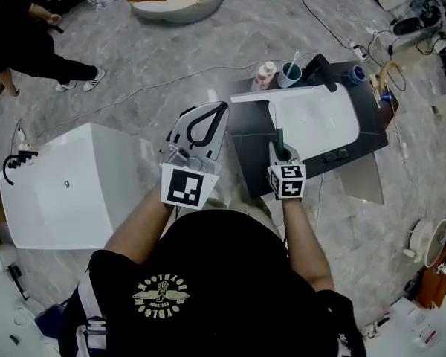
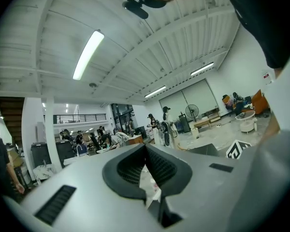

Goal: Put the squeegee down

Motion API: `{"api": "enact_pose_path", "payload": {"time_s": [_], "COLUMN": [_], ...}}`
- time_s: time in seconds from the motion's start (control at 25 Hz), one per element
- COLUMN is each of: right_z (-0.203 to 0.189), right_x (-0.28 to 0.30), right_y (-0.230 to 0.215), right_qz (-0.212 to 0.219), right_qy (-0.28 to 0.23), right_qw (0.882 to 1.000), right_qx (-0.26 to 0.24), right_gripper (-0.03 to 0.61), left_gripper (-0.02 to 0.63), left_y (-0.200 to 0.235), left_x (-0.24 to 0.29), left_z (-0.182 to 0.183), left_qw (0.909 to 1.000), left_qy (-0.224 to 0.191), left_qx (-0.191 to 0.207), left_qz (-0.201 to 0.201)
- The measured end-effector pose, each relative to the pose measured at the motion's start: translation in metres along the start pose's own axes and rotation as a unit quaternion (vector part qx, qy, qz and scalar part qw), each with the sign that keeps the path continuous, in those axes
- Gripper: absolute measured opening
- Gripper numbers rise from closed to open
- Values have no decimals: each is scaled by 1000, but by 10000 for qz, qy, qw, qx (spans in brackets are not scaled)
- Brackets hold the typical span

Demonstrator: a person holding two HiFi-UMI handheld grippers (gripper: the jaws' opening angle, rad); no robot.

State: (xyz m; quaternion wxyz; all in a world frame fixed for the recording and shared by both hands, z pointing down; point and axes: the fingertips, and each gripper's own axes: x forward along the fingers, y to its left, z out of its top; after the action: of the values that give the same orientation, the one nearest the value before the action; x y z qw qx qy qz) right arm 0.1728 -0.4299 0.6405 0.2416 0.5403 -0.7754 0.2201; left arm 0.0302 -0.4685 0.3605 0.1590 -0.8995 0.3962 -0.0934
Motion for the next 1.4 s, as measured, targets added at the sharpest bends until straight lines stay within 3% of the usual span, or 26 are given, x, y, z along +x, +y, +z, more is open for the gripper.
{"api": "enact_pose_path", "payload": {"time_s": [0.76, 1.08, 1.4], "right_z": [-93, -129, -150], "right_x": [43, 54, 58], "right_y": [-5, -2, 2], "right_qz": [125, 370, 345], "right_qy": [1110, 1735, 2141], "right_qw": [9934, 9831, 9753], "right_qx": [277, 448, 416], "right_gripper": [29, 29, 29], "left_gripper": [23, 23, 24], "left_y": [-4, -2, 0], "left_x": [-6, -10, -14], "left_z": [-7, -9, -8], "left_qw": [9999, 9998, 9997], "left_qy": [145, 190, 191], "left_qx": [28, 30, 32], "left_qz": [25, 79, 114]}}
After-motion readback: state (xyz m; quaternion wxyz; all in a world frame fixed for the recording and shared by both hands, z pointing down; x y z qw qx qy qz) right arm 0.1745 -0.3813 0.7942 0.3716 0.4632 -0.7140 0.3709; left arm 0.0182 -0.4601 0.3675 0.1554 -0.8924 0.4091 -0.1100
